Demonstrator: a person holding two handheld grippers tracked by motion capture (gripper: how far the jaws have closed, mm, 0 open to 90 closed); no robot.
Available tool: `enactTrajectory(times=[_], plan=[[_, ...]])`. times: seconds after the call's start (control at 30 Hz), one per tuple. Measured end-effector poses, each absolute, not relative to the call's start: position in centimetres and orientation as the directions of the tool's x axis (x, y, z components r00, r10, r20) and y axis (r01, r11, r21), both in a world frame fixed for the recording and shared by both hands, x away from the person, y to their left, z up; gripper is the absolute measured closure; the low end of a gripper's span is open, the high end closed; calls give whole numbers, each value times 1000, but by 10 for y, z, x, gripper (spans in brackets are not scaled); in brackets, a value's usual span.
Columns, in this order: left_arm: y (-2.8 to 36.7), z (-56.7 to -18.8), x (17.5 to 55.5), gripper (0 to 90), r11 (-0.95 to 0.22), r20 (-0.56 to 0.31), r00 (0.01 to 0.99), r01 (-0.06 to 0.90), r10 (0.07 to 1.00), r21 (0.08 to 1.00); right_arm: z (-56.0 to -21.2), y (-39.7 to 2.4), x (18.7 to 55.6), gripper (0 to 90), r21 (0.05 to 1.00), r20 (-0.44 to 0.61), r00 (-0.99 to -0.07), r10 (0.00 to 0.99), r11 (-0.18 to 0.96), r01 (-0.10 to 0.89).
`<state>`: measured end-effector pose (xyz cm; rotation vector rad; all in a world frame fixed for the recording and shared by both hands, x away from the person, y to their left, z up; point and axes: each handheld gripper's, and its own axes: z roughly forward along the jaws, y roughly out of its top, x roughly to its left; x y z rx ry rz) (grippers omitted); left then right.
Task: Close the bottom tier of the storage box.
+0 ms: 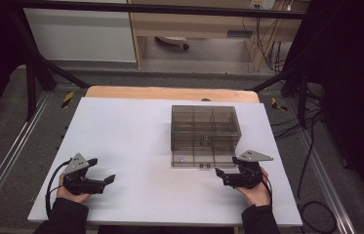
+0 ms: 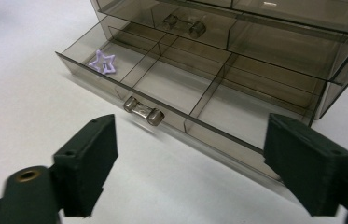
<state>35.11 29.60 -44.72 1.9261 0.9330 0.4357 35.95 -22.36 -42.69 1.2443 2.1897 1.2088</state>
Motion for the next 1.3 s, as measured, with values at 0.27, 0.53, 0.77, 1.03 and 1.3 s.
enactTrajectory(times=[0.27,0.53,0.77,1.03,1.3], plan=[[295,-447,351,27,-293,-70,652,430,755,854,-428,-224,357,362,811,117,-567,815,251,528],[294,-447,352,27,-297,-66,652,430,755,852,-428,-224,356,516,809,119,-574,810,256,530],[295,-448,352,27,-298,-65,653,430,755,852,-434,-216,357,629,786,125,-585,801,279,551],[295,-447,351,27,-296,-66,651,430,756,853,-439,-210,358,751,773,124,-596,793,300,559],[295,-448,351,27,-296,-68,651,432,756,852,-443,-206,360,849,764,117,-604,789,317,562]])
